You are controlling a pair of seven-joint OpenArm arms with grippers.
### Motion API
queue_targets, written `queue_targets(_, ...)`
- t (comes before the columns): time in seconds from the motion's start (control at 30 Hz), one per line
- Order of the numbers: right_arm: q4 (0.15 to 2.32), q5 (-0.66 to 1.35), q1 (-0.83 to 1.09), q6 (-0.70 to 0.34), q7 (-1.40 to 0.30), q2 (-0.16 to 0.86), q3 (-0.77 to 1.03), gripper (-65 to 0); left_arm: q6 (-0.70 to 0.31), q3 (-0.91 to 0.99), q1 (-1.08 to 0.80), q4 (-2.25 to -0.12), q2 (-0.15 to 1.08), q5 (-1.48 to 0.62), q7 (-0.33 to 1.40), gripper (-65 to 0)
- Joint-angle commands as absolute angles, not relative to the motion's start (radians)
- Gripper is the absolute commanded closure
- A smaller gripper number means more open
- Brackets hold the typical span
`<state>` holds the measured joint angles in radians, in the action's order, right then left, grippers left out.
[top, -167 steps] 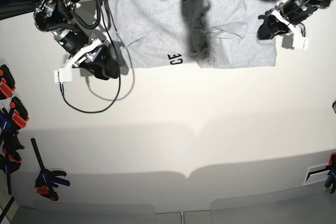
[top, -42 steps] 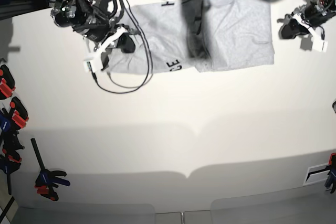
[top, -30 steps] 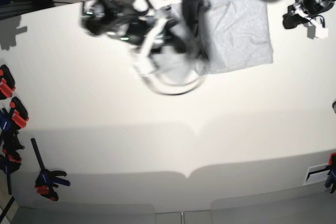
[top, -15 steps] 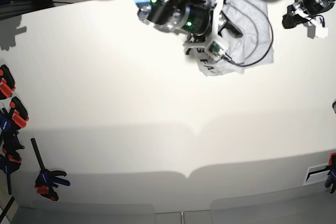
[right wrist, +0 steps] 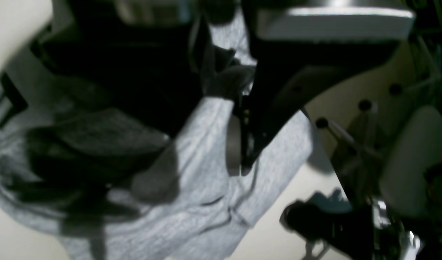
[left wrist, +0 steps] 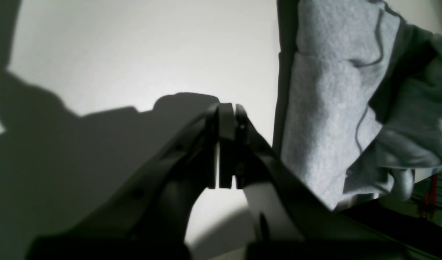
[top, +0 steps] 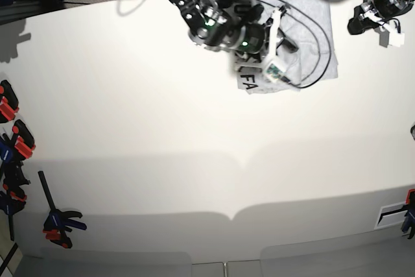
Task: Fold the T-shirt properly
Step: 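Grasp the folded shirt end with the right gripper and lift, then fold the lifted shirt half over onto the other half with the right gripper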
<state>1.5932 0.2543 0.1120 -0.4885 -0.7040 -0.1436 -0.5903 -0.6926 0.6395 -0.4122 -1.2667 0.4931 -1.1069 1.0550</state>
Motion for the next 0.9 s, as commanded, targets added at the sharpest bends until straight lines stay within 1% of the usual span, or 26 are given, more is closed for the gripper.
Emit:
queue_targets(0.0, 1.593, 0.271, 0.088, -0.501, -0.678, -0.157, -0.615, 0.0, -0.698, 0.645, -0.416, -1.275, 0.51, -1.119, 1.058, 0.0)
queue_targets(0.1, 1.563, 0.268, 0.066, -0.521, -0.668, -0.157, -0.682, 0.0, -0.698, 0.645, -0.416, -1.275, 0.51, -1.118, 1.058, 0.0)
queue_targets(0.27, 1.559, 0.268, 0.041, -0.522, -0.653, -0.157, -0.762, 0.0, -0.698, 0.645, -0.416, -1.275, 0.51, -1.118, 1.058, 0.0)
queue_targets(0.57, 1.559, 0.265, 0.033, -0.523, -0.59, -0.157, -0.789, 0.0, -0.698, 0.645, -0.416, -1.275, 0.51, -1.119, 1.069, 0.0)
queue_targets(0.6, 1.559, 0.269, 0.033, -0.523, -0.59, -0.157, -0.789, -1.4, -0.698, 0.645, -0.416, -1.275, 0.51, -1.119, 1.069, 0.0)
queue_targets(0.67, 1.559, 0.294, 0.033, -0.531, -0.59, -0.157, -0.789, -14.2, -0.698, 0.645, -0.416, -1.275, 0.51, -1.119, 1.069, 0.0)
queue_targets(0.73, 1.559, 0.335, 0.033, -0.574, -0.589, -0.157, -0.789, -24.1, -0.698, 0.645, -0.416, -1.275, 0.51, -1.119, 1.069, 0.0)
queue_targets(0.77, 1.559, 0.364, 0.033, -0.595, -0.586, -0.157, -0.789, -26.8, -0.698, 0.645, -0.416, -1.275, 0.51, -1.119, 1.069, 0.0)
queue_targets(0.8, 1.559, 0.399, 0.033, -0.619, -0.585, -0.157, -0.789, -27.8, -0.698, 0.645, -0.416, -1.275, 0.51, -1.119, 1.069, 0.0)
queue_targets(0.87, 1.559, 0.468, 0.033, -0.662, -0.583, -0.157, -0.789, -27.8, -0.698, 0.645, -0.416, -1.275, 0.51, -1.119, 1.069, 0.0)
